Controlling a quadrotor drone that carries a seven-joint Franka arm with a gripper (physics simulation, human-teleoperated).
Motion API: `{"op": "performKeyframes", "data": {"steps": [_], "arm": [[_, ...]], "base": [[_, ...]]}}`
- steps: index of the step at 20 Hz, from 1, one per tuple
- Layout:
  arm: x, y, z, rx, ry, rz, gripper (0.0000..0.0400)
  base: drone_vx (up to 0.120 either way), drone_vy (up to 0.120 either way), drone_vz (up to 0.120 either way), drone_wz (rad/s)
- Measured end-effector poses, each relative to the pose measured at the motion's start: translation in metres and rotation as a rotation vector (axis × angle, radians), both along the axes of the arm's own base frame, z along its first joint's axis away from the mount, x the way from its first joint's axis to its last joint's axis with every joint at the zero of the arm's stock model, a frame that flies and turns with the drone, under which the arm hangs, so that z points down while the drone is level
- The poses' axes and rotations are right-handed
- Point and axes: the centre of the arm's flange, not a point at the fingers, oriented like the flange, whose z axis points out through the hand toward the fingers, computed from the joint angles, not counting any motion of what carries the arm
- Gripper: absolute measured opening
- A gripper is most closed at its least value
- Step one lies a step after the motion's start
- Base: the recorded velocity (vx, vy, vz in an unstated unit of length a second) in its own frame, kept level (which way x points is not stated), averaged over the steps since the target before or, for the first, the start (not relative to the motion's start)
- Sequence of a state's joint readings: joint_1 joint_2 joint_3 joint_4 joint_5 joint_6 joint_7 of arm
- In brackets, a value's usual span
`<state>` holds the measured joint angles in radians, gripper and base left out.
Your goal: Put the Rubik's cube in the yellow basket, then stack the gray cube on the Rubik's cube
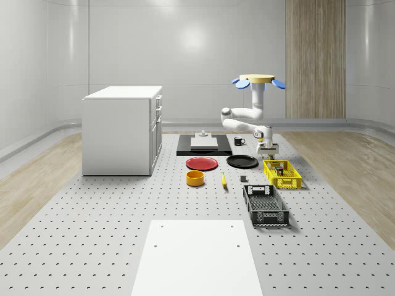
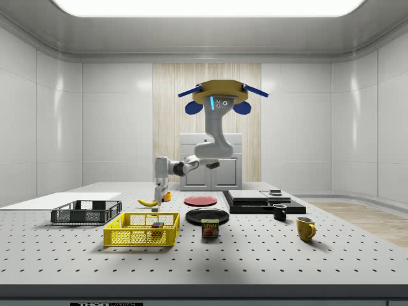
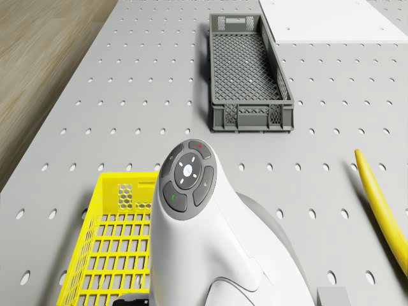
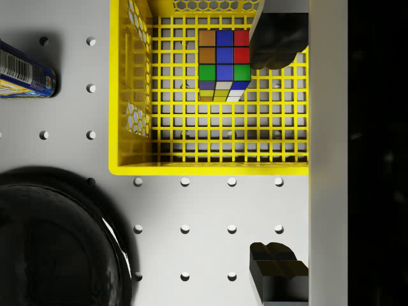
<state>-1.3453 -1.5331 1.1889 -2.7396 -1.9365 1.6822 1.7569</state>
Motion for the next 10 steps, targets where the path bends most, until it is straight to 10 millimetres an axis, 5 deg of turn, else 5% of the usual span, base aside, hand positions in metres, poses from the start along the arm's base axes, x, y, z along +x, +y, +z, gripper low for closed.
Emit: {"op": "performKeyframes", "data": {"steps": [5,10], "arm": [[0.0,0.0,0.0,0.0,0.0,0.0,0.04],[0.0,0.0,0.0,0.0,0.0,0.0,0.04]], "base": [[0.12,-0.12,0.0,0.0],[0.008,-0.12,0.0,0.0]]}}
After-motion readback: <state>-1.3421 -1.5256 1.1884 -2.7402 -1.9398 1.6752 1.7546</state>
